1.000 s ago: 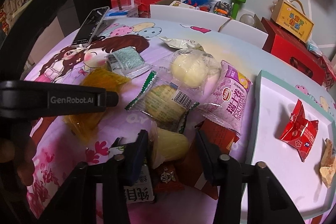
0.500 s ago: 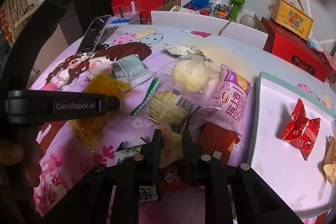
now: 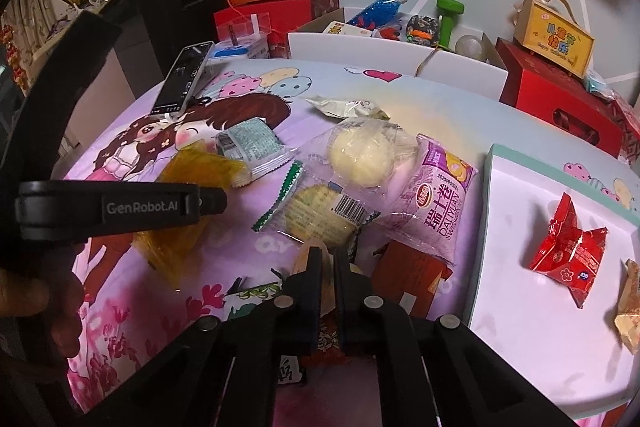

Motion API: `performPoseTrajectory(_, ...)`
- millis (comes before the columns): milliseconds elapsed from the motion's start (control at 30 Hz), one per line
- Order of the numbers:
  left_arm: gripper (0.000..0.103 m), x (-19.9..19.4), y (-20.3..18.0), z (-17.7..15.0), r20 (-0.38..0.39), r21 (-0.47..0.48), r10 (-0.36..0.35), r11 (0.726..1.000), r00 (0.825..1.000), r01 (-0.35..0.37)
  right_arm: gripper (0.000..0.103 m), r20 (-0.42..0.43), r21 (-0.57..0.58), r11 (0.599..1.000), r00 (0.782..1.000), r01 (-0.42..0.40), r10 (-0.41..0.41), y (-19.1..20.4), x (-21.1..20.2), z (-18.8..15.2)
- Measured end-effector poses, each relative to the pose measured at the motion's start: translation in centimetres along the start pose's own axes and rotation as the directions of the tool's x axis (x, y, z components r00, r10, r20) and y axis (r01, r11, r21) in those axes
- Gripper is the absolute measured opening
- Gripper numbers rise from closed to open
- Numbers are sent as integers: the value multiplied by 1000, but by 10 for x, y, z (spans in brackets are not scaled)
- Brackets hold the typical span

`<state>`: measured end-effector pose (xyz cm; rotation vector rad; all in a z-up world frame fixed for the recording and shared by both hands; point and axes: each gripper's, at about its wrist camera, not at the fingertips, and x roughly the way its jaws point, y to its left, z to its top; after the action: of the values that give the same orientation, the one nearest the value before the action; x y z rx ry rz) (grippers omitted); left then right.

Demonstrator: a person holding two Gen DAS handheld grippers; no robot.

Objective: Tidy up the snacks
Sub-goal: 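Carry the yellow jelly bag and jelly cup into the tray and release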

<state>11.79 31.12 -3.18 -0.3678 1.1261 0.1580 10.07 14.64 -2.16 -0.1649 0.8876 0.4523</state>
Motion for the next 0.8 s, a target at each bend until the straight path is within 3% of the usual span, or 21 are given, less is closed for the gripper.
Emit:
performPoseTrajectory(533,50,-12,-7,1,33,14,-5,1000,999,5,2,93,60,998,996,-16,10,-16,-27,9)
performPoseTrajectory(800,50,-14,-10,0,38,20,-6,1000,999,5,2,100,89,996,995,-15,6,-26,-31,10)
